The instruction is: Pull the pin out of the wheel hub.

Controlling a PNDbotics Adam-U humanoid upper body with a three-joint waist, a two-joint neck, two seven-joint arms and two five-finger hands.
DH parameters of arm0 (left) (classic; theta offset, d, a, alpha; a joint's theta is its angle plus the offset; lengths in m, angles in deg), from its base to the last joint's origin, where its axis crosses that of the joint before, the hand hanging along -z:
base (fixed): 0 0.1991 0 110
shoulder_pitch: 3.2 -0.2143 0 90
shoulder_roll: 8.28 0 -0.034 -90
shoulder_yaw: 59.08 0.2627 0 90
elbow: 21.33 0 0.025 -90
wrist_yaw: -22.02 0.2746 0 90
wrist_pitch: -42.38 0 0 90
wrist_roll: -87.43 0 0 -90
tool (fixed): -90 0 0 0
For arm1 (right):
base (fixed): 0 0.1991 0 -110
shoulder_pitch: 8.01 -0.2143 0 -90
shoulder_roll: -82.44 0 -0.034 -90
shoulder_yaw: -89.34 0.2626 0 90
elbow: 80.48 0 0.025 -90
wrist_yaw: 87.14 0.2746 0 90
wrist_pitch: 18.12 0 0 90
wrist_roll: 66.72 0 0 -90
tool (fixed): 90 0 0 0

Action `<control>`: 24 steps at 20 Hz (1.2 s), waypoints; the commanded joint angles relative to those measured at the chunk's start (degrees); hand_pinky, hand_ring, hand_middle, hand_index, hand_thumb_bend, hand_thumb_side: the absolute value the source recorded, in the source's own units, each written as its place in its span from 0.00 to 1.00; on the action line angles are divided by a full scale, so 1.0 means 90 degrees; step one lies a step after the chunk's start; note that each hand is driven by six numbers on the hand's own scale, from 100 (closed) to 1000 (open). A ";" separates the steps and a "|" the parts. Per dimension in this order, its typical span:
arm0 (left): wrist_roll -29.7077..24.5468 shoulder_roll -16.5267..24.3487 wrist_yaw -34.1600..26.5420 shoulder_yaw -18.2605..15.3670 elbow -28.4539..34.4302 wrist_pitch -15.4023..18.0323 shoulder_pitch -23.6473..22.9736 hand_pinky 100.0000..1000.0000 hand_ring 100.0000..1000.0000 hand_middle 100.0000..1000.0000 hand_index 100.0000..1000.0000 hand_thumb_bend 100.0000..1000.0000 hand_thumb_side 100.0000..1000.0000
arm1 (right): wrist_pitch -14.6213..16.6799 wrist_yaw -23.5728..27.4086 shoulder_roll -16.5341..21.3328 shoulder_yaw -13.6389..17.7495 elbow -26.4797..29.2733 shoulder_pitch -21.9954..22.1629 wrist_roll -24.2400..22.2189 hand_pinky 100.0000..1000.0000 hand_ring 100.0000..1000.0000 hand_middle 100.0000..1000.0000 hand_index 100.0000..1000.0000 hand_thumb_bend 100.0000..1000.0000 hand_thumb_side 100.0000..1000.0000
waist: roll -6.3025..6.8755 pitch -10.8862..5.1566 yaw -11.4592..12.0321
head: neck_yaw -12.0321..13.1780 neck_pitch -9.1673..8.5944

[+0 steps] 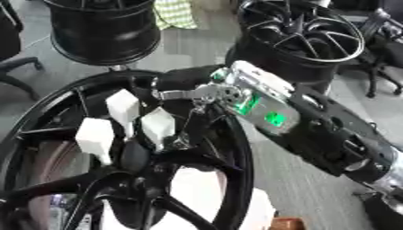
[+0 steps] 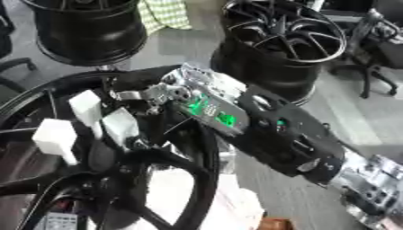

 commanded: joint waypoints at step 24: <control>0.0248 0.0146 0.0059 -0.0374 0.0107 0.0344 -0.0249 0.86 0.76 0.81 0.83 0.00 0.78 | -0.1359 0.2561 0.3702 0.4915 0.1924 0.5955 0.3950 0.86 0.75 0.43 0.57 0.00 0.00 | 0.0215 -0.0140 -0.0852 | 0.1439 0.0123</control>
